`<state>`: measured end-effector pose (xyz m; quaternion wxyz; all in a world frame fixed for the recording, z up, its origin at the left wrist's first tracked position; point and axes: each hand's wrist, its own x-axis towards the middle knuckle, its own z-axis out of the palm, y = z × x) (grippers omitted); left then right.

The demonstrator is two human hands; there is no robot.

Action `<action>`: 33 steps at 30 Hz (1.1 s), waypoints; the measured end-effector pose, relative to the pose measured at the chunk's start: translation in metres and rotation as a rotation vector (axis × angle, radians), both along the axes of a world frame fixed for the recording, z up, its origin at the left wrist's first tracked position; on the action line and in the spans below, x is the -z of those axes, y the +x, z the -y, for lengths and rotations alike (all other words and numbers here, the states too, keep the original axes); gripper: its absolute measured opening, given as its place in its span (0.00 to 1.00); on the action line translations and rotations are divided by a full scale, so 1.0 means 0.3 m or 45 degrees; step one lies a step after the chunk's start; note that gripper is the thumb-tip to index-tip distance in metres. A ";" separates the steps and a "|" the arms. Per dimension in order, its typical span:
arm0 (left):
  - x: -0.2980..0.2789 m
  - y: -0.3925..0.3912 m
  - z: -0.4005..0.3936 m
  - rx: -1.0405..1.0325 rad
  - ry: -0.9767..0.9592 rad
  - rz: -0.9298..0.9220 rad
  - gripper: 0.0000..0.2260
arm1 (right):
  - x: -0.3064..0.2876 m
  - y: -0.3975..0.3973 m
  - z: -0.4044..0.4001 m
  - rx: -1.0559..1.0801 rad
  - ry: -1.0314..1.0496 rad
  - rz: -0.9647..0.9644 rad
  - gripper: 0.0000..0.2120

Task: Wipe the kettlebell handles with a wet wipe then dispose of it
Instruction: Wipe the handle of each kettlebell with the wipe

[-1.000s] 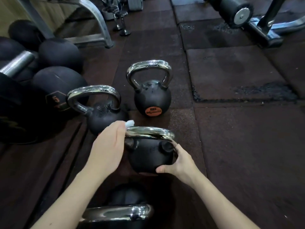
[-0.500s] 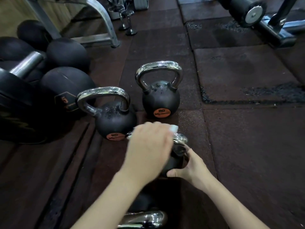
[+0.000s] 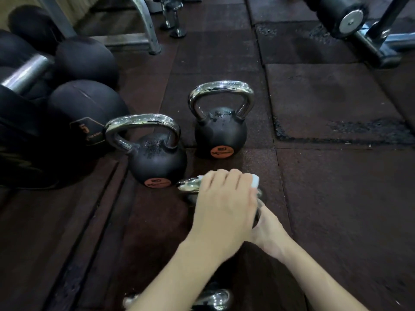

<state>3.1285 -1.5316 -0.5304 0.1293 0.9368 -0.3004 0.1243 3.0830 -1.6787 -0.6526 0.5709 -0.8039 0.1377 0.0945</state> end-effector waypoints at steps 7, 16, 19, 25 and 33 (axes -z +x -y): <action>-0.039 0.069 -0.226 -0.001 -0.118 -0.286 0.16 | -0.011 0.001 -0.003 -0.051 -0.134 -0.149 0.45; -0.226 0.146 -0.774 -0.896 -0.823 -0.625 0.15 | -0.399 0.137 0.245 -0.216 -0.724 -0.218 0.20; -0.222 0.367 -0.721 -0.872 -0.829 -0.329 0.17 | -0.463 0.323 0.250 -0.122 -0.637 -0.090 0.16; -0.043 0.673 -0.521 -0.679 -0.489 -0.155 0.18 | -0.263 0.675 -0.038 -0.500 -0.211 -0.008 0.24; 0.003 0.632 -0.408 -0.402 -0.183 -0.031 0.19 | -0.029 0.868 -0.328 -0.559 -0.024 0.015 0.62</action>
